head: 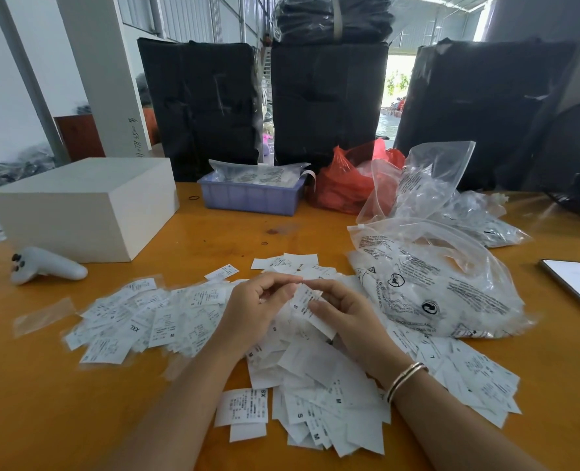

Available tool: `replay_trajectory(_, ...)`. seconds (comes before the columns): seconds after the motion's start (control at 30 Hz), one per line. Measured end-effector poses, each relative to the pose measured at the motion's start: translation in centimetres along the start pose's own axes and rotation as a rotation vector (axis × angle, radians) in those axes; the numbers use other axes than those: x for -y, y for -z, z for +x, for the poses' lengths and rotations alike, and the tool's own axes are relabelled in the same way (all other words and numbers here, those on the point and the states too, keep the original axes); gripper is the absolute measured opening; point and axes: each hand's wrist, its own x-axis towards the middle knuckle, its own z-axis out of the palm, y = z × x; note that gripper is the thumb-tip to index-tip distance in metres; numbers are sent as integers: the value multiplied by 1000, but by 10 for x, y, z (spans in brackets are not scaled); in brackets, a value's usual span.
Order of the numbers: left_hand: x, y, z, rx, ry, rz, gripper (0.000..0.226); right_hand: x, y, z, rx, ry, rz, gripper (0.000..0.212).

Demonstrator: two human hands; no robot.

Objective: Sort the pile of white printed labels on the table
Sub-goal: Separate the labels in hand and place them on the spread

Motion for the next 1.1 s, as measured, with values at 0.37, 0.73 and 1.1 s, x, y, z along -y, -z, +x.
replay_trajectory(0.37, 2, -3, 0, 71, 68, -68, 21, 3, 0, 0, -88, 38, -114, 8)
replay_trajectory(0.73, 2, -2, 0, -34, 92, -99, 31, -2, 2, 2, -167, 85, -43, 38)
replay_trajectory(1.1, -2, -5, -2, -61, 73, 10, 28, -4, -3, 2, -149, 199, -429, 49)
